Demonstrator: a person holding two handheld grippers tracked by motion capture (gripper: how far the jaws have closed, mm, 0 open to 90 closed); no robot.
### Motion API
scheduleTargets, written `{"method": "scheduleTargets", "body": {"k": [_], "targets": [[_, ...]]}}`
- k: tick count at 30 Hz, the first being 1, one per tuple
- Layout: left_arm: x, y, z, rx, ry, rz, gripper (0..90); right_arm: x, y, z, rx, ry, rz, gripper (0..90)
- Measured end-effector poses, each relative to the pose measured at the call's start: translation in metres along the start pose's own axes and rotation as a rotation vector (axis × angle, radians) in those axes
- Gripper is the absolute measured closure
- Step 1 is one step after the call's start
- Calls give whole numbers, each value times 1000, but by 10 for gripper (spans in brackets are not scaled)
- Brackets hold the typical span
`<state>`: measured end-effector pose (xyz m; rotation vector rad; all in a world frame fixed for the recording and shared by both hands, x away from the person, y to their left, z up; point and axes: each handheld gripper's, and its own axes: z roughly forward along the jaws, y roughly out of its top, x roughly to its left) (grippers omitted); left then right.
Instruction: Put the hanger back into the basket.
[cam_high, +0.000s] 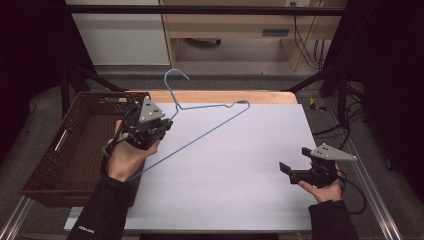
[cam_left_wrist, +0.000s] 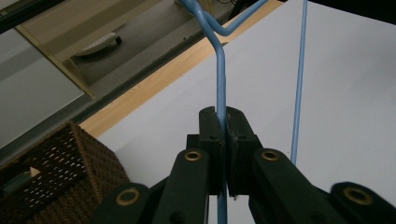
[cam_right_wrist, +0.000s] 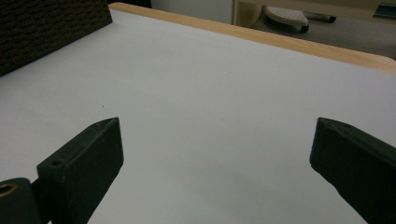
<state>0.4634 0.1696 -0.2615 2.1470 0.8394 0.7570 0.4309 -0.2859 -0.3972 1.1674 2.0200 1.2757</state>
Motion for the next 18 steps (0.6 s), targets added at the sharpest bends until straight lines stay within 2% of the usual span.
{"method": "scheduleTargets", "body": {"k": [3, 8, 11, 18], "targets": [[11, 0, -4, -1, 20, -8, 870, 0, 0, 0, -1, 0, 1, 33], [31, -3, -9, -12, 12, -44, 870, 0, 0, 0, 3, 2, 4, 33], [43, -5, -12, -1, 21, -53, 870, 0, 0, 0, 4, 5, 0, 33], [65, -11, -18, 15, 79, -69, 870, 0, 0, 0, 3, 5, -2, 32]]}}
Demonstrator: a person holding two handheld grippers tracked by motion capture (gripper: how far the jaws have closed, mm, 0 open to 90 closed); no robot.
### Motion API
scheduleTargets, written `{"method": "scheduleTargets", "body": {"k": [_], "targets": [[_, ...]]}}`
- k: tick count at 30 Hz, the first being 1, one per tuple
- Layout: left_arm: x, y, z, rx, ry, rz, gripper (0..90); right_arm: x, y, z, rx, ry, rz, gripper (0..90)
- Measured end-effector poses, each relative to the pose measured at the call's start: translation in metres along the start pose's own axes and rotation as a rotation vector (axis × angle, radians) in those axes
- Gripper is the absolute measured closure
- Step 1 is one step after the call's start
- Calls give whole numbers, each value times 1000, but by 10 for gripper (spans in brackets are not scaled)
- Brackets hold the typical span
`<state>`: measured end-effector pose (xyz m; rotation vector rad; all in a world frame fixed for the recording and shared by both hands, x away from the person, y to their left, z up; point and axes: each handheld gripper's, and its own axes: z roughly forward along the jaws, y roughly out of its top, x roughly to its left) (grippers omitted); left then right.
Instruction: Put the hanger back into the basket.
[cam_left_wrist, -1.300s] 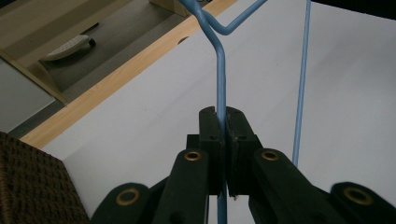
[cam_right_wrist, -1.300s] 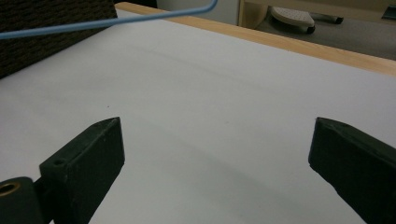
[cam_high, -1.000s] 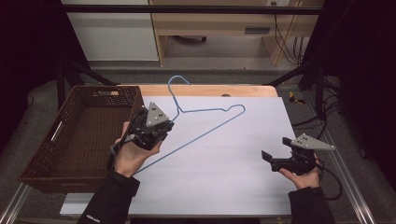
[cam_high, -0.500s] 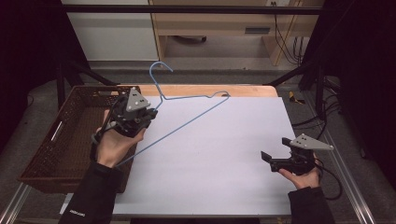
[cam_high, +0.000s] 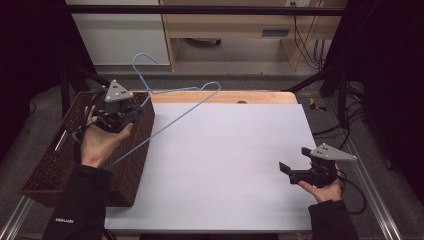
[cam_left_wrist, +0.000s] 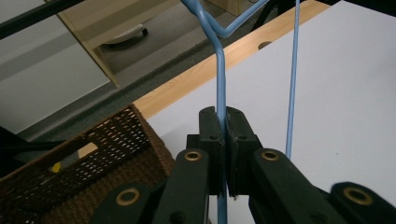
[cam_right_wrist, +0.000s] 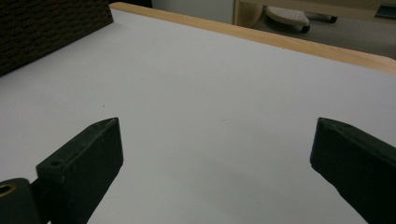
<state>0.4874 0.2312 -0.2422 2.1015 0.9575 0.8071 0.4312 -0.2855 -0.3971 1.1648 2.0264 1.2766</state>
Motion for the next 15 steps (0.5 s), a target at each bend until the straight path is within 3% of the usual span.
{"method": "scheduleTargets", "body": {"k": [11, 15], "targets": [[28, -14, -11, -14, 74, -39, 870, 0, 0, 0, 1, 1, -3, 30], [41, -22, -16, 4, 108, -63, 870, 0, 0, 0, 3, 1, -7, 29]]}}
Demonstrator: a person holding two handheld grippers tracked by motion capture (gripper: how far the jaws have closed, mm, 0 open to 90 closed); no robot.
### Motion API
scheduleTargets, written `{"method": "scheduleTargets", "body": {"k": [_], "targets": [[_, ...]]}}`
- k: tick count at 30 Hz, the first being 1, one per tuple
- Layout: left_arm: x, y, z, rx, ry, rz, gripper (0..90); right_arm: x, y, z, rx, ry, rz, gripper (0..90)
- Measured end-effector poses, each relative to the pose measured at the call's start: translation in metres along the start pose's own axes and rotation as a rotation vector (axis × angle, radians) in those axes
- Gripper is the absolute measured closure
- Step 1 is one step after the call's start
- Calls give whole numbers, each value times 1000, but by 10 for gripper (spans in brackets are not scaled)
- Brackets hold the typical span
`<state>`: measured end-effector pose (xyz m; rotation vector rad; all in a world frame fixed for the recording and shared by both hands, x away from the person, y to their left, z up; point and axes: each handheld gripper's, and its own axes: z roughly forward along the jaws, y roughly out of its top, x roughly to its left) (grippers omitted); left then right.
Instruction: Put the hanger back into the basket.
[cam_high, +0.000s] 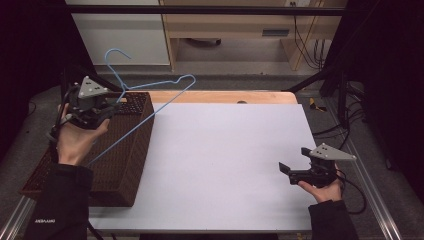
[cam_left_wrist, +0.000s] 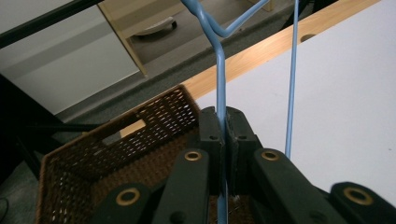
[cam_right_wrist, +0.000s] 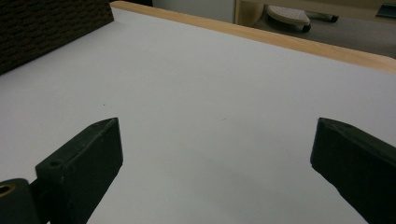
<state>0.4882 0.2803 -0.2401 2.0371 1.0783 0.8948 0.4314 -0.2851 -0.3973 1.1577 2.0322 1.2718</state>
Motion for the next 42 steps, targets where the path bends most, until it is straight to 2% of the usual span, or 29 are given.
{"method": "scheduleTargets", "body": {"k": [11, 24, 34, 39, 42], "targets": [[30, -22, -6, 31, 60, -26, 870, 1, 0, 1, 4, 2, 0, 28], [61, -54, -3, 60, 140, -74, 870, 2, 0, 2, 13, 2, -2, 27], [75, -76, 3, 95, 168, -81, 870, 2, 0, 3, 15, 3, -8, 26], [77, -86, 5, 106, 165, -91, 870, 2, 0, 4, 17, 4, -9, 26], [75, -93, 9, 119, 165, -83, 870, 2, 0, 4, 18, 3, -8, 26]]}}
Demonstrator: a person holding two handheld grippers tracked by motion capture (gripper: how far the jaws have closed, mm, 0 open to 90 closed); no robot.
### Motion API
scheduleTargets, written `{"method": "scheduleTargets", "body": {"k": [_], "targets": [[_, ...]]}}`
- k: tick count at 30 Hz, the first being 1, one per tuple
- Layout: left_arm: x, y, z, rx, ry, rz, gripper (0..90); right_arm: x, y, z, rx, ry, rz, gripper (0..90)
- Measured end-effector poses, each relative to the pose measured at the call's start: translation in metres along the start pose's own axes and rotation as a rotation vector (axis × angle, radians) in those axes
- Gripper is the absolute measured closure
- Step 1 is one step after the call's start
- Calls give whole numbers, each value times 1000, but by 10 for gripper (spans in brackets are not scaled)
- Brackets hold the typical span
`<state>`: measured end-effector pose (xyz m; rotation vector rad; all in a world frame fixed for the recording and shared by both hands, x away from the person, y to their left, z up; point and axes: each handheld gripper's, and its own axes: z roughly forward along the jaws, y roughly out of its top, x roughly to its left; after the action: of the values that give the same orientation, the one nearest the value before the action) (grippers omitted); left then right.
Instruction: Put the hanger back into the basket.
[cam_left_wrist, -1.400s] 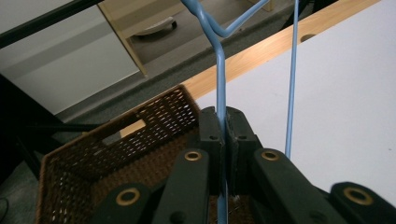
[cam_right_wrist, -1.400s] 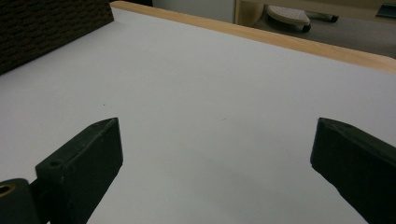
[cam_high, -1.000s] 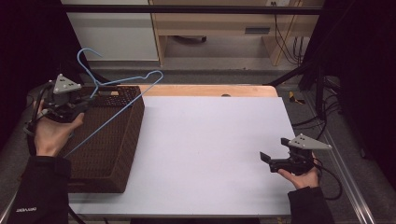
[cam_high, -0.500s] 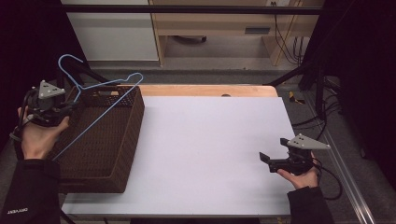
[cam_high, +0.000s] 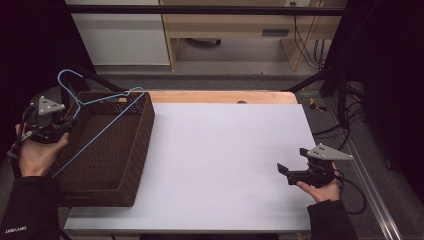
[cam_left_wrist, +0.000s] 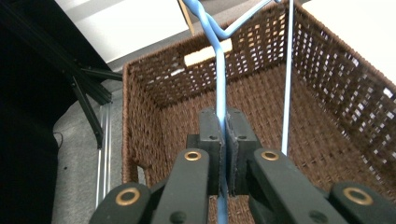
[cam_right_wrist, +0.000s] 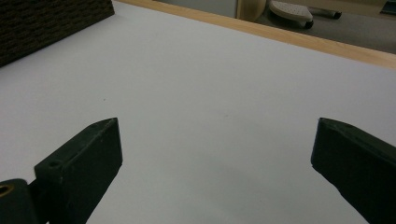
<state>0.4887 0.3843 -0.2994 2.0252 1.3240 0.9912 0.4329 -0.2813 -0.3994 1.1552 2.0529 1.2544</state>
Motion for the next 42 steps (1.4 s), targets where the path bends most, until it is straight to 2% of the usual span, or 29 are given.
{"method": "scheduleTargets", "body": {"k": [2, 11, 14, 17, 20, 23, 26, 30, 32, 33, 35, 38, 42], "targets": [[-2, -5, 4, 14, 5, 16, 870, 0, 0, 0, -2, -1, 1, 26], [-12, -26, 28, 53, -16, -3, 869, 0, 0, 0, -1, 3, 1, 26], [-17, -31, 36, 61, -26, -16, 869, 0, 0, 0, -2, 6, 2, 26], [-23, -34, 43, 84, -34, -8, 869, 0, 0, 0, -1, 3, 1, 26], [-27, -37, 50, 96, -49, -24, 868, 0, 0, 0, -2, 6, 1, 26], [-30, -40, 56, 133, -58, -16, 866, 0, 0, 0, -4, 4, 2, 26], [-31, -42, 61, 162, -63, -20, 863, -1, 0, 0, -3, 2, 1, 26], [-30, -45, 61, 163, -74, -41, 855, 0, 0, 0, -3, 1, 3, 25], [-29, -45, 59, 167, -57, -48, 803, 0, 0, 0, -3, 2, 1, 25], [-28, -46, 57, 155, -63, -68, 798, 0, 0, 0, -2, 2, 1, 25], [-26, -45, 53, 144, -56, -80, 783, 0, 0, 0, -2, 2, 1, 25], [-24, -43, 41, 90, -75, -120, 699, -1, 0, -1, -3, 1, 2, 25], [-31, -38, 26, 23, -103, -139, 596, -1, 0, -2, -7, -2, 8, 26]]}}
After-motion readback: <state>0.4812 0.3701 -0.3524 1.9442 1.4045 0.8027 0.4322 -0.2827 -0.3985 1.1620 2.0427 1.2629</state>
